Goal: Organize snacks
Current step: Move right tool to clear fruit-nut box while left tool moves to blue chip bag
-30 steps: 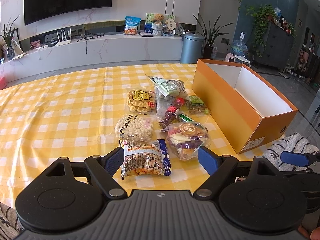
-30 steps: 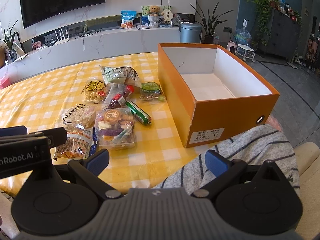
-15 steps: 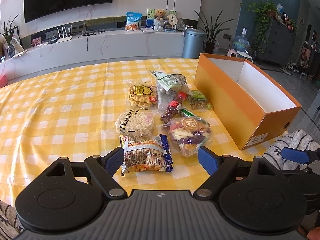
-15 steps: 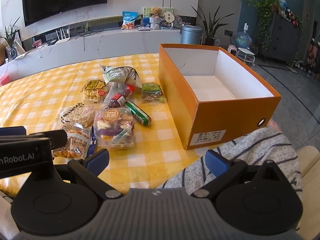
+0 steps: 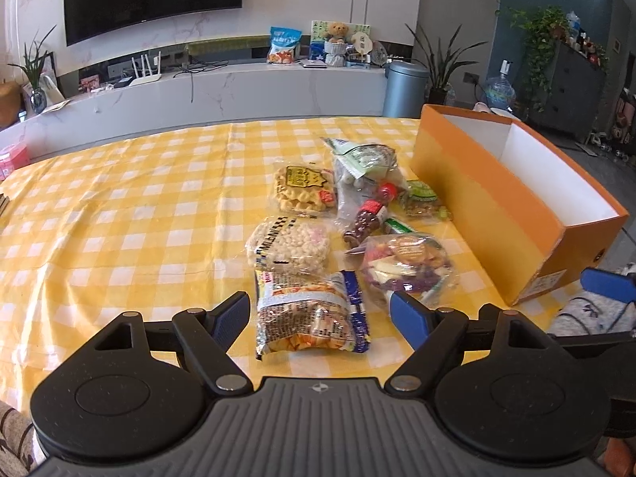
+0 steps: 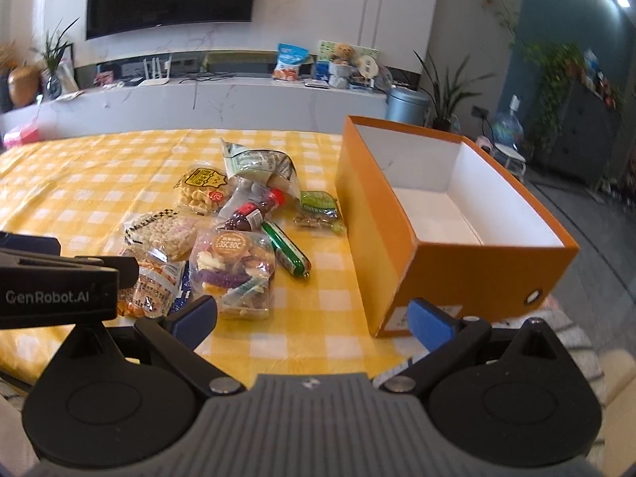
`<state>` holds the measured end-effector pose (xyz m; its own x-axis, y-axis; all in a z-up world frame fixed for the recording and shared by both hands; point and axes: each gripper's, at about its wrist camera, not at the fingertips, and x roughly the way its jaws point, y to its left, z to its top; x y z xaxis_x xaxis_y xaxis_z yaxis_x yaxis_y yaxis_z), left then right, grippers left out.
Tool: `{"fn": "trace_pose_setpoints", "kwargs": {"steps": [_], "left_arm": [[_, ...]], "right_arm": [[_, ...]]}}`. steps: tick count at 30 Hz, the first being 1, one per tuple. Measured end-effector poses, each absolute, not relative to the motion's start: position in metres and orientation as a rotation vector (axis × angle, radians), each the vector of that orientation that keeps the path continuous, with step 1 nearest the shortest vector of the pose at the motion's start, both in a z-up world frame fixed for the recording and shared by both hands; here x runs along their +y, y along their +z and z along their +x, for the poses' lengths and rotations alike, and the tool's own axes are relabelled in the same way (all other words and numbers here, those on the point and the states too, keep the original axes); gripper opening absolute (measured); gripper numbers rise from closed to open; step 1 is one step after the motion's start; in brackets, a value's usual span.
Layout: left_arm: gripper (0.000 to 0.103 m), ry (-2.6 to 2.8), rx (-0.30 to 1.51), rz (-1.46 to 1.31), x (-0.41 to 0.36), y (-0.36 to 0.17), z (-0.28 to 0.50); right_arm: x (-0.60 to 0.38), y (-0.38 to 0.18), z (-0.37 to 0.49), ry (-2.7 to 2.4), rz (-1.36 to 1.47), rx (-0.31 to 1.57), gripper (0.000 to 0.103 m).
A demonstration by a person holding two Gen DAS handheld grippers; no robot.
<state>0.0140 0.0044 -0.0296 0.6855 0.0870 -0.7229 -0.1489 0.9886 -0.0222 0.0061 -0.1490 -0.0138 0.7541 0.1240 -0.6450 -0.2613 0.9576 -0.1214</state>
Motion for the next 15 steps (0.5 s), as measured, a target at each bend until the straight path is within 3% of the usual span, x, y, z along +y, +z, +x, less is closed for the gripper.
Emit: {"fn": "trace_pose_setpoints", "kwargs": {"steps": [15], "left_arm": [[0.094, 0.126, 0.754, -0.082, 0.020, -0.048, 0.028]], "right_arm": [[-0.147, -0.041, 0.043, 0.332, -0.188, 0.741, 0.100]]}}
